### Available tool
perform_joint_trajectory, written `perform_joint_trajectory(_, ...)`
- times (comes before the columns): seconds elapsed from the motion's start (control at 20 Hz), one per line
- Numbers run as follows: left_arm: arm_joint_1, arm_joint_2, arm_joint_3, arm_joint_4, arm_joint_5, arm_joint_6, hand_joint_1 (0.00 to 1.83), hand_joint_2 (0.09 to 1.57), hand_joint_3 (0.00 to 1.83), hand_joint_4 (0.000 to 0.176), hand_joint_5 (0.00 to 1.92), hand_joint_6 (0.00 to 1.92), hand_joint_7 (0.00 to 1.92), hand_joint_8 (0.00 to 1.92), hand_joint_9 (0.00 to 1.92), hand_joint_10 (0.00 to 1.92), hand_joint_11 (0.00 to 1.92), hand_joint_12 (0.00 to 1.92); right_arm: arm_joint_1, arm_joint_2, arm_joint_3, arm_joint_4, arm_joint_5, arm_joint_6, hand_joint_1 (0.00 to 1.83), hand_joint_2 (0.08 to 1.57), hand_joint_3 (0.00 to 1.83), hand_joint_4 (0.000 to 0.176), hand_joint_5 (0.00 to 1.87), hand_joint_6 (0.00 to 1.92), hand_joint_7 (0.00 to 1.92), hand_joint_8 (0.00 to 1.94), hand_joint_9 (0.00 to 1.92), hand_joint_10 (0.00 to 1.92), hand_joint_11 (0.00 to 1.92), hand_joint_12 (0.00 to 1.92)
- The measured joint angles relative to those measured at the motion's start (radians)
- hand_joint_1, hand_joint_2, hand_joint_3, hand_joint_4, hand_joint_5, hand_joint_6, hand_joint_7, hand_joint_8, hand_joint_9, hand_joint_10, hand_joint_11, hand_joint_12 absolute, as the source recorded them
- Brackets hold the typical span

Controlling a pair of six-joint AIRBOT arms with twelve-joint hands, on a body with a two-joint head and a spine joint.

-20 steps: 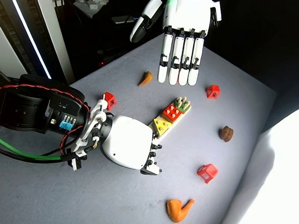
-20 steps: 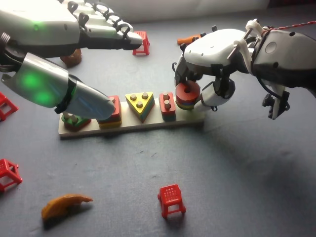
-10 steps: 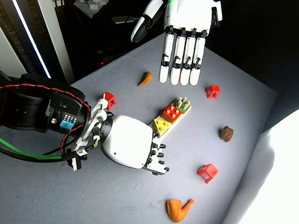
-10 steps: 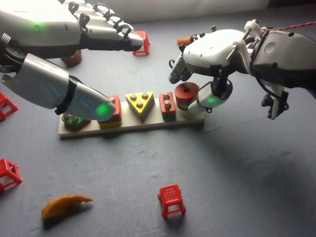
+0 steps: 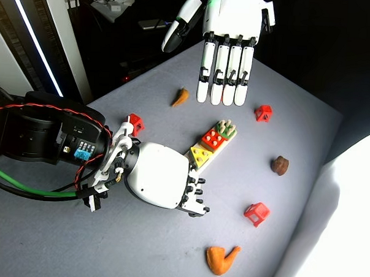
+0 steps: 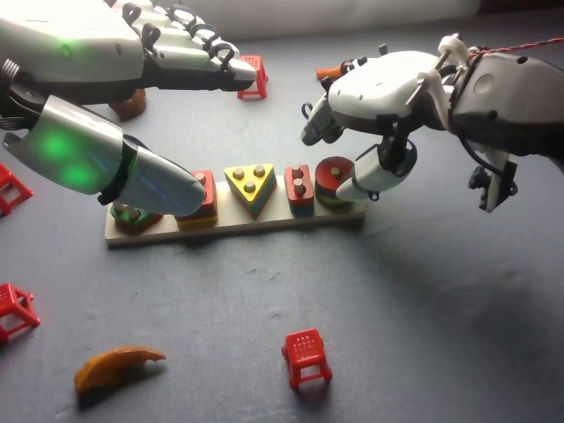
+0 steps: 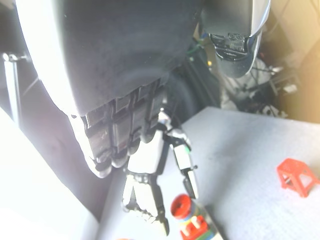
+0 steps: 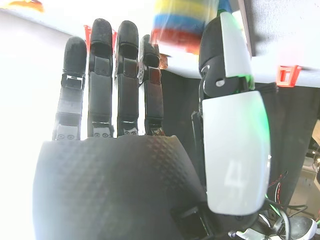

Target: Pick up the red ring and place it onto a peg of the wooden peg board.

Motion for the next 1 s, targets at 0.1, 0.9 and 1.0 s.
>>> perform_joint_trajectory(0.1, 0.0, 0.0, 0.0, 0.0, 0.0, 0.0, 0.0, 1.1, 0.0, 0.0, 0.0, 0.0, 0.0, 0.0, 0.0, 0.0, 0.0, 0.0, 0.001, 0.011, -0.006, 0.0, 0.001, 0.0, 0.96, 1.02, 0.0, 0.0, 0.54, 0.01, 0.65, 0.01, 0.58, 0.05, 0.01, 1.27)
perform_joint_trajectory(0.9, -0.021, -0.003, 0.007, 0.004, -0.026, -0.011, 0.0, 1.1, 0.0, 0.0, 0.0, 0.0, 0.0, 0.0, 0.0, 0.0, 0.0, 0.0, -0.011, 0.426, -0.431, 0.005, 0.069, 0.009, 0.92, 1.02, 0.0, 0.0, 0.55, 0.01, 0.66, 0.01, 0.6, 0.04, 0.03, 1.29)
perform_joint_trajectory(1.0, -0.023, -0.003, 0.013, 0.002, -0.023, -0.011, 0.0, 1.11, 0.0, 0.0, 0.0, 0.0, 0.0, 0.0, 0.0, 0.0, 0.0, 0.0, -0.029, 0.488, -0.494, 0.005, 0.106, 0.008, 0.96, 1.03, 0.0, 0.0, 0.54, 0.01, 0.65, 0.0, 0.58, 0.03, 0.01, 1.28)
